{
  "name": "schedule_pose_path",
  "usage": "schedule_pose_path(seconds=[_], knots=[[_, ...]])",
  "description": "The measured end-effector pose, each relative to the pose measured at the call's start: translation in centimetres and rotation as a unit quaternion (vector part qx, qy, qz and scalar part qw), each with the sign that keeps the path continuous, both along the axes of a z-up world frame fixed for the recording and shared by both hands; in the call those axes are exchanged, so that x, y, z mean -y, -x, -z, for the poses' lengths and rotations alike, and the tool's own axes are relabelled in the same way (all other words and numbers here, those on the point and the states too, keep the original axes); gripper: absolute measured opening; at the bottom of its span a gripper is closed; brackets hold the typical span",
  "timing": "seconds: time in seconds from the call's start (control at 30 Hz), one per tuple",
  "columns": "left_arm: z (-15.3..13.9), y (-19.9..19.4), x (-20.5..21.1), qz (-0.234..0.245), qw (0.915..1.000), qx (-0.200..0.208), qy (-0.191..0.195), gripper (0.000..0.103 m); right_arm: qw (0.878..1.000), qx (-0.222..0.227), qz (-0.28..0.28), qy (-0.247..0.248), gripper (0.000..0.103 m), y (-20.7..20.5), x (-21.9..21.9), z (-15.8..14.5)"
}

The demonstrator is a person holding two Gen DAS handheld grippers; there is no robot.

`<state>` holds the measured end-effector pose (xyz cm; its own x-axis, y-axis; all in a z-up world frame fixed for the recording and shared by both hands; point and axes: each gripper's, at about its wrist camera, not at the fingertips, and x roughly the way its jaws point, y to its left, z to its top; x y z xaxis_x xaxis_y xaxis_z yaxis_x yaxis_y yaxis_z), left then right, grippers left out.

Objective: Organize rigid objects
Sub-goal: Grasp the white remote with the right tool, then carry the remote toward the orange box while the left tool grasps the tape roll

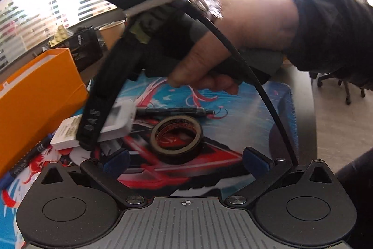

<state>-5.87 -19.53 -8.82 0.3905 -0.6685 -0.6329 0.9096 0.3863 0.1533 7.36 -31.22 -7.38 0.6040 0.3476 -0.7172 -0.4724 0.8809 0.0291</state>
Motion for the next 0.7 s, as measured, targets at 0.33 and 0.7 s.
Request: schedule_pose_path(seconds=[0.33,0.7], knots=[[0.6,-2.0,1.7,-0.009,0.9973,-0.065,0.034,0.097,0.999,0.018,0.005,-0.028,0.05,-0.6,0.9,-1.3],[-0.2,-1.1,1.6,-0.004,0.9977,-0.059,0.034,0.053,0.998,0.034,0.025,-0.053,0.05,-0.5,2.3,-2.5]])
